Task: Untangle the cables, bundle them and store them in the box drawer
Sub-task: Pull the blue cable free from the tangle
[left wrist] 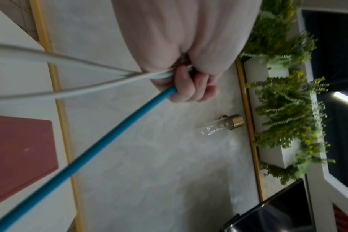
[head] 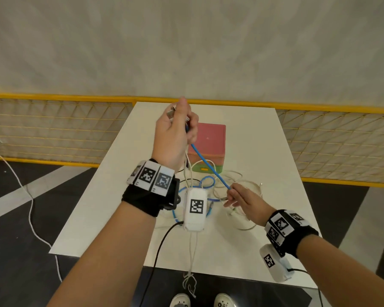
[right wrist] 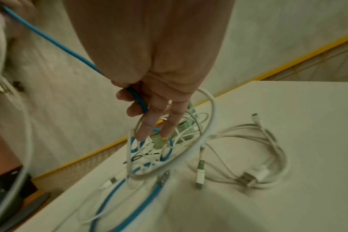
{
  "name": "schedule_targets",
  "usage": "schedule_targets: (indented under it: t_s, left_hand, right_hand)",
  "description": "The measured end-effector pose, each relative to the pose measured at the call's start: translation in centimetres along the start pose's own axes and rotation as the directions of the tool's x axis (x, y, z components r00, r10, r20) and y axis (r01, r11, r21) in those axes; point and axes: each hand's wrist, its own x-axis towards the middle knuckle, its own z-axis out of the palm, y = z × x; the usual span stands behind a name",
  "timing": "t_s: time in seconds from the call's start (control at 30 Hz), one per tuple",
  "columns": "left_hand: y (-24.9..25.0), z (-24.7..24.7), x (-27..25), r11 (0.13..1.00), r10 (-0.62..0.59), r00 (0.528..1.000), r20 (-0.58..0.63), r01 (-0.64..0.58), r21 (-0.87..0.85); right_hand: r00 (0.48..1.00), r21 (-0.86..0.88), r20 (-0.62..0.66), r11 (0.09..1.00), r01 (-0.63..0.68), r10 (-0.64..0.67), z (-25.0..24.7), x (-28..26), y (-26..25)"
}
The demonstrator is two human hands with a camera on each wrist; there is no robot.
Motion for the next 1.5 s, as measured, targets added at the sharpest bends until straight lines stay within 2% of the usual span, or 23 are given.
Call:
schedule_targets:
  t_s: [0.13,0.2,0.27,0.3,0.37,0.43,0.47,0.53,0.6,0.67,0.73,0.8,0.9,1.0,1.07,1.13,1.17,1.23,1.3,1.33,1.4,1.5]
  left_hand:
    - [1.4,-1.0,0.5,1.000,0.019,1.000,-0.007,-0.019,0.011]
    - [1.6,-1.3,0.3,0.991,0.012,0.999,0.035,-0.016,0.132]
    - [1.2,-1.1,-0.2,0.941,0.000,0.988,0.154,-0.052,0.335]
    - [0.6,-1.0,-0.5,0.896,-0.026,0.977,0.213,-0.072,0.439]
    - [-1.2,-0.7,-1.1,0.814,-0.160,0.945,0.284,-0.037,0.580]
    - [-2.8,-0.5,-1.5,0.747,-0.303,0.899,0.316,0.018,0.665]
    - [-3.4,-0.4,-1.6,0.733,-0.328,0.889,0.320,0.025,0.680]
    - [-3.5,-0.3,-1.5,0.755,-0.284,0.916,0.283,0.032,0.655]
    - [-2.4,0.1,-1.3,0.806,-0.196,0.956,0.219,0.029,0.592]
    - [-0.8,0.3,-0.6,0.863,-0.087,0.986,0.140,0.004,0.505]
    - [1.1,-0.2,0.5,0.914,0.023,1.000,-0.002,-0.020,0.404]
    - [2.9,-1.4,1.8,0.947,0.093,0.989,-0.112,-0.053,0.316]
    - [3.4,-3.2,3.1,0.919,0.090,0.983,-0.163,-0.019,0.394]
    - [1.7,-4.3,3.5,0.813,0.125,0.970,-0.207,0.019,0.581]
    - [0.5,-4.1,2.9,0.773,0.138,0.971,-0.193,0.016,0.634]
    - [-0.5,-3.3,1.8,0.753,0.134,0.987,-0.089,-0.043,0.656]
    - [-1.1,-2.8,1.3,0.727,0.122,0.993,0.002,-0.091,0.681]
    - [-2.3,-1.4,0.3,0.673,0.021,0.982,0.188,-0.153,0.723]
    - [-3.6,-0.6,-0.1,0.632,-0.110,0.950,0.292,-0.160,0.759]
    - [-4.0,-0.3,-0.2,0.634,-0.143,0.943,0.299,-0.144,0.760]
    - [-4.3,-0.1,-0.1,0.657,-0.119,0.950,0.289,-0.143,0.740]
    - [-3.4,0.0,0.5,0.702,0.063,0.979,0.193,-0.181,0.689]
  right_hand:
    - [0.994,0.002,-0.037,0.995,-0.102,0.102,-1.1,0.6,0.7]
    - [0.987,0.059,-0.085,0.990,-0.129,0.134,-2.0,1.3,-0.5]
    - [0.984,0.065,-0.140,0.992,-0.106,0.114,-3.1,2.0,-2.7]
    - [0.985,0.027,-0.160,0.997,-0.067,0.071,-3.7,2.2,-4.0]
    - [0.979,-0.185,-0.183,0.981,0.050,-0.085,-4.6,2.5,-6.7]
    - [0.949,-0.450,-0.178,0.880,0.156,-0.259,-5.3,2.7,-8.9]
    - [0.931,-0.514,-0.179,0.837,0.186,-0.317,-5.5,2.8,-9.7]
    - [0.916,-0.483,-0.200,0.849,0.216,-0.348,-5.7,3.2,-10.3]
    - [0.948,-0.281,-0.191,0.940,0.196,-0.255,-5.5,3.4,-9.9]
    - [0.983,-0.108,-0.119,0.986,0.124,-0.136,-4.8,3.7,-8.1]
    - [0.997,-0.073,-0.063,0.997,0.032,-0.037,-3.9,3.6,-5.6]
    - [0.998,-0.073,-0.046,0.996,-0.049,0.046,-3.4,3.3,-3.2]
    - [0.994,-0.073,-0.081,0.994,-0.078,0.072,-3.6,3.1,-1.9]
    - [0.991,-0.095,-0.137,0.995,-0.019,0.006,-4.4,3.5,-3.1]
    - [0.984,-0.126,-0.168,0.992,0.030,-0.052,-4.9,3.9,-4.4]
    - [0.974,-0.166,-0.196,0.983,0.076,-0.109,-5.3,4.2,-6.0]
    - [0.968,-0.186,-0.208,0.977,0.104,-0.143,-5.5,4.2,-6.9]
    - [0.950,-0.221,-0.222,0.960,0.172,-0.221,-5.8,4.4,-8.4]
    - [0.926,-0.266,-0.219,0.932,0.246,-0.307,-6.0,4.4,-9.4]
    - [0.913,-0.299,-0.222,0.915,0.271,-0.343,-6.1,4.4,-9.7]
    - [0.901,-0.322,-0.233,0.903,0.284,-0.366,-6.4,4.6,-9.8]
    - [0.946,-0.156,-0.214,0.964,0.215,-0.245,-6.3,4.9,-8.7]
